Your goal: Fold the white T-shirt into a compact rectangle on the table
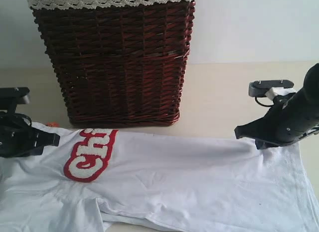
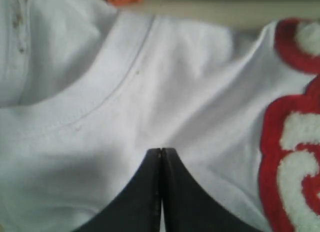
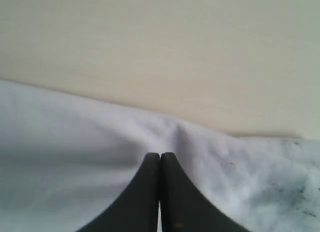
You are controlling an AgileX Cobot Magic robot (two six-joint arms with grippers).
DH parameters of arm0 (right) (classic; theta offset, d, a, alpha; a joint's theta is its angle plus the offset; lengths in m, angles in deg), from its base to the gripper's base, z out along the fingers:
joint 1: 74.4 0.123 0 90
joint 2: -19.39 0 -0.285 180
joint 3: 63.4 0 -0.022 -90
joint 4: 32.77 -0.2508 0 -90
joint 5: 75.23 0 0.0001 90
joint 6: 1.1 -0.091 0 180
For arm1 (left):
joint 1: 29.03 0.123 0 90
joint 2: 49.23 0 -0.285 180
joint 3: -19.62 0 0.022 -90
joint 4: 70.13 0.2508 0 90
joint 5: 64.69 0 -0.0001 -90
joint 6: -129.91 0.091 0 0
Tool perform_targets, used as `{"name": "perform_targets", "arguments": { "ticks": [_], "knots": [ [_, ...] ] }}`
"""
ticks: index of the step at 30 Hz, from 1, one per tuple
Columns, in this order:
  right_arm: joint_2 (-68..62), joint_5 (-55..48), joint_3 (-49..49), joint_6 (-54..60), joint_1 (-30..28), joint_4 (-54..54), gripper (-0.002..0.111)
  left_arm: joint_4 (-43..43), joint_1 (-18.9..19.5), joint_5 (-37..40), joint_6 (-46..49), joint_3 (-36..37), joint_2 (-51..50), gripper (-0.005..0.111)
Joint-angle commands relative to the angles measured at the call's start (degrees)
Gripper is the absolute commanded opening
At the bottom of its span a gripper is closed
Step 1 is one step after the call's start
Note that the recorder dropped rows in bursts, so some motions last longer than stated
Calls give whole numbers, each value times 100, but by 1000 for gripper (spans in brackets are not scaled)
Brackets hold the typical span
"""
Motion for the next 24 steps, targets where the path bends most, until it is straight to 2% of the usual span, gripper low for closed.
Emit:
{"name": "perform_targets", "arguments": {
  "ticks": [1,4,6,9,11,13,15,20,24],
  "knots": [
    [688,20,2,1284,308,-1170,0,-100,-30,-62,30,6,364,0],
    [964,20,2,2004,674,-1831,0,-296,-232,-6,268,6,387,0],
    [1059,9,2,2071,899,-1938,0,-486,-553,-76,699,6,387,0],
    [1027,-13,2,2071,1145,-1961,0,-834,-1265,-446,1205,6,349,0],
    [844,5,2,2071,1355,-1961,0,-921,-1665,-866,1216,6,187,0],
    [546,109,2,2082,1568,-1961,0,-1172,-1895,-1283,1152,6,-42,0],
    [251,305,2,2112,1711,-1949,0,-1203,-2002,-1631,975,-38,-338,0],
    [-322,789,-13,2173,1761,-1909,0,-1203,-1943,-1698,750,-260,-917,0],
    [-394,967,-13,2173,1761,-1789,0,-1203,-1653,-1079,750,-511,-1330,0]
  ]
}}
